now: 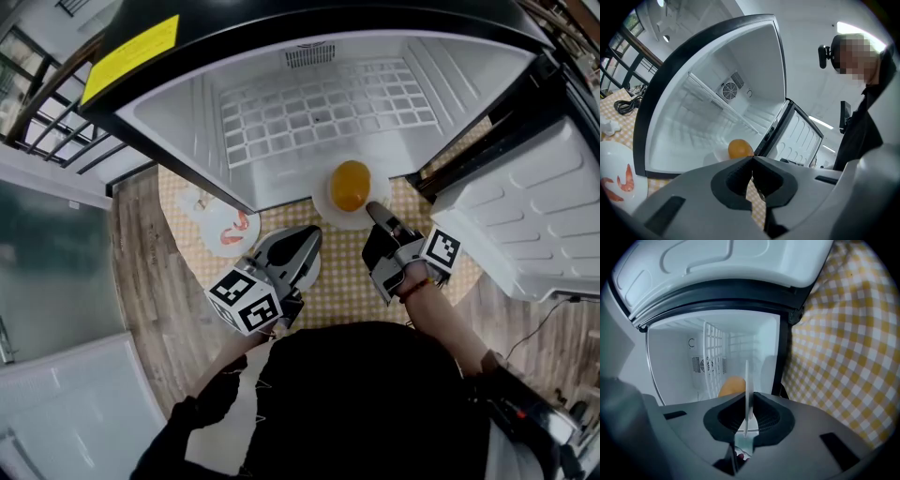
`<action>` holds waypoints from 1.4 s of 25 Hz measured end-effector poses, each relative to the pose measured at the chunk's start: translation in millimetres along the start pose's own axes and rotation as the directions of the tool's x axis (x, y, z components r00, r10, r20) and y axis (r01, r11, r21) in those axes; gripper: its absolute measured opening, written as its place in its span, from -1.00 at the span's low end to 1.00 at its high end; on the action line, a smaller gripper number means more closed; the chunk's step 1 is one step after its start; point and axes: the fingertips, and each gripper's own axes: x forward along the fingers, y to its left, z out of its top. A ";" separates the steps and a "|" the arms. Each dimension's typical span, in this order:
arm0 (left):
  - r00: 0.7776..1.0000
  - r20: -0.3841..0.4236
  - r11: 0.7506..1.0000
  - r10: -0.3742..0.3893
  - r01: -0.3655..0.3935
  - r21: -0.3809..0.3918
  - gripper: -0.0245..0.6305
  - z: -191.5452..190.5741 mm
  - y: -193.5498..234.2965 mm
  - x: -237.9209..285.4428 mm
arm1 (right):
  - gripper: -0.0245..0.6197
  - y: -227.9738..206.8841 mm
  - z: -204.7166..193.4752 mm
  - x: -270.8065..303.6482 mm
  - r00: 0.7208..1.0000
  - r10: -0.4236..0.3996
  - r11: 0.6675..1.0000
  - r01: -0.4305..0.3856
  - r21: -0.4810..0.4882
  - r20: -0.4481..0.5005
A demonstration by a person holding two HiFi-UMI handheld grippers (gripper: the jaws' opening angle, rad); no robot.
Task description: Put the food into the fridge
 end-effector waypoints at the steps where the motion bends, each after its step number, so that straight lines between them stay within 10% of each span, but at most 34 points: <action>1: 1.000 -0.002 1.000 -0.005 0.005 0.002 -0.89 1.2 1.3 1.5 | -0.81 -0.2 1.2 3.2 1.000 -0.002 1.000 0.002 -0.002 0.003; 35: 1.000 -0.002 1.000 -0.016 0.016 0.001 -0.89 5.3 29.3 9.8 | -0.80 -7.6 16.3 82.3 0.996 -0.082 0.996 0.083 -0.036 0.016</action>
